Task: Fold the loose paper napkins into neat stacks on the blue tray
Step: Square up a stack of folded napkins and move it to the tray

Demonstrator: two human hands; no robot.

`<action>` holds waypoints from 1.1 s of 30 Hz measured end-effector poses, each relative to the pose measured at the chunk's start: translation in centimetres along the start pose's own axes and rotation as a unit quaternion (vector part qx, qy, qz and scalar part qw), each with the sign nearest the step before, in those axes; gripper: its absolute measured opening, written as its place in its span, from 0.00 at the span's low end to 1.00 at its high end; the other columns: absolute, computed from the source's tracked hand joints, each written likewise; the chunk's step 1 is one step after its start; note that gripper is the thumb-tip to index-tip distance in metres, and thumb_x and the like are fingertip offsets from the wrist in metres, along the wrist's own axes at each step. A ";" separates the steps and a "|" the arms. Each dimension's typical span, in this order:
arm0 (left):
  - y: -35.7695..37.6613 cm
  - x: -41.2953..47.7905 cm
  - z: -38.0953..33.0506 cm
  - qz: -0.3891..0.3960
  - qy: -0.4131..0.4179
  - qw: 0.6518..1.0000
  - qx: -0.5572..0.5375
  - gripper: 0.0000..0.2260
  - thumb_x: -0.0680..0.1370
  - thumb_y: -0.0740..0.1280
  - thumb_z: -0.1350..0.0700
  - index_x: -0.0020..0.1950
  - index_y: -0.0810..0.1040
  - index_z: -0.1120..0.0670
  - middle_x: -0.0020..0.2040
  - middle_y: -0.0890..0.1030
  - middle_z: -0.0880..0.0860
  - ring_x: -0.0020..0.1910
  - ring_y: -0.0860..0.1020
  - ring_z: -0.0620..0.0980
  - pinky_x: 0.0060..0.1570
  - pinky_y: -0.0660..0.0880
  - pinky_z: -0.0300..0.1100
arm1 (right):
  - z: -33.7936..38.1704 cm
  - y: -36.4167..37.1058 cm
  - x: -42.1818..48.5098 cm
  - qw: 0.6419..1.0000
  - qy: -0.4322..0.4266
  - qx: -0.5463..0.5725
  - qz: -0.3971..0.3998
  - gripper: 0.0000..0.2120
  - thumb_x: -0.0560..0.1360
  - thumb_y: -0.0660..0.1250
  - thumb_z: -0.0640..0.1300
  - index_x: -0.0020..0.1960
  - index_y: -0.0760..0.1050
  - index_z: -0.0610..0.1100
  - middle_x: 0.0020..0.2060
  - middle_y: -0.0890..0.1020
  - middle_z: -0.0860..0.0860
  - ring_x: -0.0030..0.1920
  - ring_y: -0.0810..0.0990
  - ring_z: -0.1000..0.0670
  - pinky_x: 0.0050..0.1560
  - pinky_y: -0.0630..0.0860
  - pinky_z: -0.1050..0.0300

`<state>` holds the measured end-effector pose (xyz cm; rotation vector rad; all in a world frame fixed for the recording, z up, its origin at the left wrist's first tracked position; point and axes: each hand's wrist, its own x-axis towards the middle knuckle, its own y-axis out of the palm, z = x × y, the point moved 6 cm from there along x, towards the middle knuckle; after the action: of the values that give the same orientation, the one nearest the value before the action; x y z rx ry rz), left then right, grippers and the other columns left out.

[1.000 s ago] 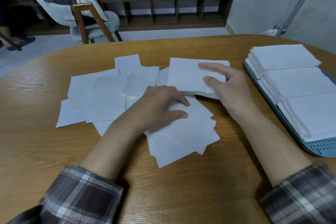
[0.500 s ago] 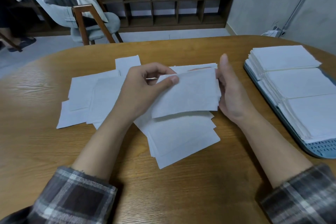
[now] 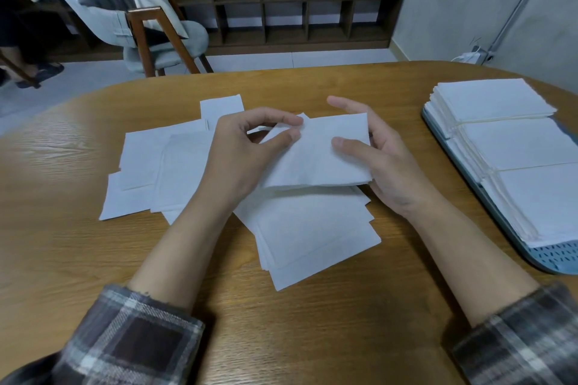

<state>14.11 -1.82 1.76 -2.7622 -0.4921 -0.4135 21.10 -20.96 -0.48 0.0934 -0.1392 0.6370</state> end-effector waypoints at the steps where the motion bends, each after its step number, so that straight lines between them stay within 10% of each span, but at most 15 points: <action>1: 0.1 0.0 -0.1 -0.001 -0.001 1.000 0.001 0.05 0.78 0.76 0.61 0.53 0.89 0.55 0.50 0.89 0.44 0.54 0.85 0.40 0.52 0.78 0.32 | 0.0 0.0 0.0 1.000 0.002 0.000 0.000 0.25 0.79 0.70 0.41 0.74 0.73 0.54 0.56 0.85 0.57 0.58 0.84 0.53 0.53 0.80 0.59; 12: -2.1 0.1 0.1 -0.128 0.020 0.982 0.136 0.08 0.82 0.73 0.51 0.60 0.84 0.47 0.54 0.84 0.44 0.51 0.82 0.41 0.46 0.79 0.34 | 0.2 -0.6 0.1 0.995 0.010 0.091 -0.036 0.30 0.82 0.68 0.36 0.77 0.69 0.61 0.61 0.84 0.49 0.60 0.85 0.46 0.52 0.83 0.52; 17: 0.8 0.3 1.2 0.058 -0.122 0.989 -0.053 0.21 0.81 0.58 0.28 0.73 0.70 0.30 0.73 0.73 0.38 0.71 0.75 0.45 0.68 0.76 0.50 | -0.1 -1.0 0.3 0.998 0.000 0.005 -0.058 0.32 0.80 0.72 0.42 0.75 0.67 0.69 0.76 0.71 0.60 0.78 0.71 0.44 0.74 0.71 0.34; 21: 0.8 -0.1 0.3 0.076 -0.022 0.994 0.079 0.23 0.83 0.71 0.48 0.75 0.68 0.35 0.73 0.71 0.32 0.69 0.71 0.33 0.69 0.71 0.34 | -0.3 -0.9 0.4 0.998 0.012 -0.041 -0.050 0.32 0.81 0.73 0.45 0.75 0.64 0.71 0.75 0.73 0.53 0.74 0.75 0.45 0.74 0.73 0.37; 26: 0.1 0.1 1.1 0.024 -0.014 0.995 0.094 0.24 0.82 0.72 0.53 0.75 0.69 0.39 0.72 0.76 0.43 0.70 0.76 0.51 0.68 0.76 0.62 | 0.3 -0.2 -0.2 0.995 0.058 0.053 0.053 0.18 0.81 0.70 0.45 0.70 0.80 0.52 0.65 0.83 0.47 0.64 0.83 0.47 0.59 0.81 0.54; 33: 1.7 -0.5 0.2 0.043 0.039 0.981 0.187 0.30 0.77 0.78 0.48 0.75 0.69 0.41 0.71 0.69 0.42 0.68 0.71 0.41 0.64 0.71 0.33 | -0.7 -3.4 0.4 0.988 0.013 -0.092 -0.124 0.14 0.79 0.72 0.36 0.60 0.87 0.50 0.60 0.86 0.58 0.65 0.82 0.57 0.71 0.76 0.51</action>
<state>14.38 -3.43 1.04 -2.3858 -0.3853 -0.3650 23.47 -23.36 -1.27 -0.0758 -0.1582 0.3751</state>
